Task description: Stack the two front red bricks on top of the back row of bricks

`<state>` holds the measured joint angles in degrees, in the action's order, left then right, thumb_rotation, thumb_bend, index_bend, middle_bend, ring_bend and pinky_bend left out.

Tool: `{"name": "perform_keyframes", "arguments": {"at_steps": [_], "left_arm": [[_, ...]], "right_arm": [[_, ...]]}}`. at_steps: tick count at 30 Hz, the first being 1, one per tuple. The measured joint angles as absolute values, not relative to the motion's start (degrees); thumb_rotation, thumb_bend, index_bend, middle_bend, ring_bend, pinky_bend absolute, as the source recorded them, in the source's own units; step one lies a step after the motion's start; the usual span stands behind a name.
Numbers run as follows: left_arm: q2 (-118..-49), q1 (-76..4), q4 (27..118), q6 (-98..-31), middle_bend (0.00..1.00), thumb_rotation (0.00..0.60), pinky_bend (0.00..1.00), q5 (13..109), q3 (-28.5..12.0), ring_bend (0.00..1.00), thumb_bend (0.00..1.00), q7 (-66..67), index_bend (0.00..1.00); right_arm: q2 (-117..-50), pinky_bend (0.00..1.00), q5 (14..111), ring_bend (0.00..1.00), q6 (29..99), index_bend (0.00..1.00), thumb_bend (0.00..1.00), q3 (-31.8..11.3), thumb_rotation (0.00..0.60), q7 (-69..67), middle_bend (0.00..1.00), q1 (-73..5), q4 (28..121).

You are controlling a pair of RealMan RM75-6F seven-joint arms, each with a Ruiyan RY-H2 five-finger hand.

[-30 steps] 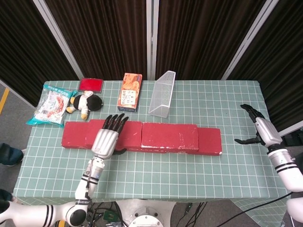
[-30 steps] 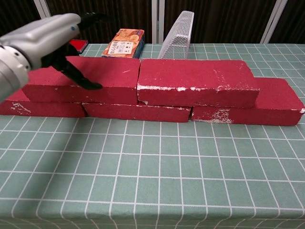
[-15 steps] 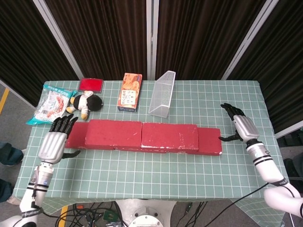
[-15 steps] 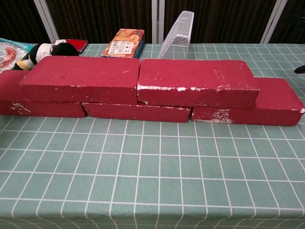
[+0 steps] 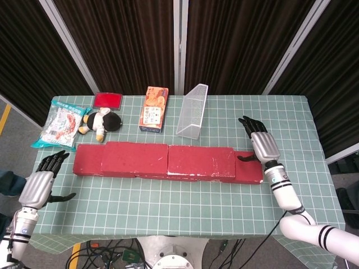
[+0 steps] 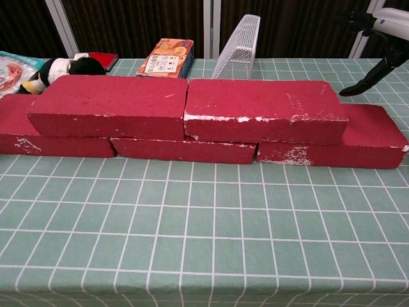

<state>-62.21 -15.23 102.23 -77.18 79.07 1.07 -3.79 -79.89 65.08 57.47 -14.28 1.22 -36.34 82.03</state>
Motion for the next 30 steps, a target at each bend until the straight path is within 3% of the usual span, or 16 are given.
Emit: {"name": "perform_keyframes", "arguments": {"at_steps": [30], "left_arm": [[-62.0, -13.1, 99.7, -74.8, 0.00, 0.600, 0.00, 80.0, -0.4, 0.00, 0.01, -7.4, 0.00]], "right_arm": [[-81.8, 0.00, 61.5, 0.00, 56.0, 0.00, 0.02, -14.8, 0.600, 4.8, 0.00, -37.6, 82.9]]}}
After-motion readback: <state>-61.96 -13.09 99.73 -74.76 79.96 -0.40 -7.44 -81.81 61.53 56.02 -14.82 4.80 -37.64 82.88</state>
